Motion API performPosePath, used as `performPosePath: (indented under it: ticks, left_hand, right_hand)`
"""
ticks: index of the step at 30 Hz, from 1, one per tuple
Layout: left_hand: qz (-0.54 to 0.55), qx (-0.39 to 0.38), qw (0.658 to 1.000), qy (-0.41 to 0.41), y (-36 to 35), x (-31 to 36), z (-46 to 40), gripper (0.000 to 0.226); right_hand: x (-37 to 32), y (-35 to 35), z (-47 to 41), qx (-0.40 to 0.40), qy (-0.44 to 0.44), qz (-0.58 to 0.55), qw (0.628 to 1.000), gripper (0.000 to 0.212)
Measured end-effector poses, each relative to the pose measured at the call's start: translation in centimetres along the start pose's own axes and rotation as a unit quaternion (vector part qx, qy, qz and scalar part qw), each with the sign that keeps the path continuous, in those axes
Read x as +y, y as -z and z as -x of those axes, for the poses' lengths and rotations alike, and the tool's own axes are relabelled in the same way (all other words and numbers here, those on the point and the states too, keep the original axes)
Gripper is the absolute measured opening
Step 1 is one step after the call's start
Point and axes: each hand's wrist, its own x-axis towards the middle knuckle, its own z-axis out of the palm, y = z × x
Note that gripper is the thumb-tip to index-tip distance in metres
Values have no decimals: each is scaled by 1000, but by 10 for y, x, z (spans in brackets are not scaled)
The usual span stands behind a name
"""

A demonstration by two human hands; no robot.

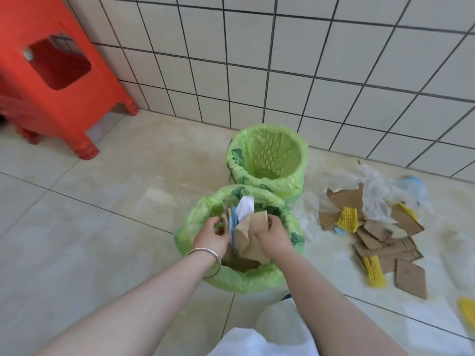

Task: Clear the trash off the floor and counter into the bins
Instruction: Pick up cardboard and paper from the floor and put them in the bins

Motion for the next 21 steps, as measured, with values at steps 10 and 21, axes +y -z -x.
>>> performPosePath:
  ticks: [10,21]
  left_hand:
    - [-16,-27,996,-82,-42,42,9,42]
    - [-49,-224,943,-240,-215,195,90,30]
  right_hand:
    - [5,33,24,14,76,49,996,30]
    - [68,228,80,277,40,-118,953,34]
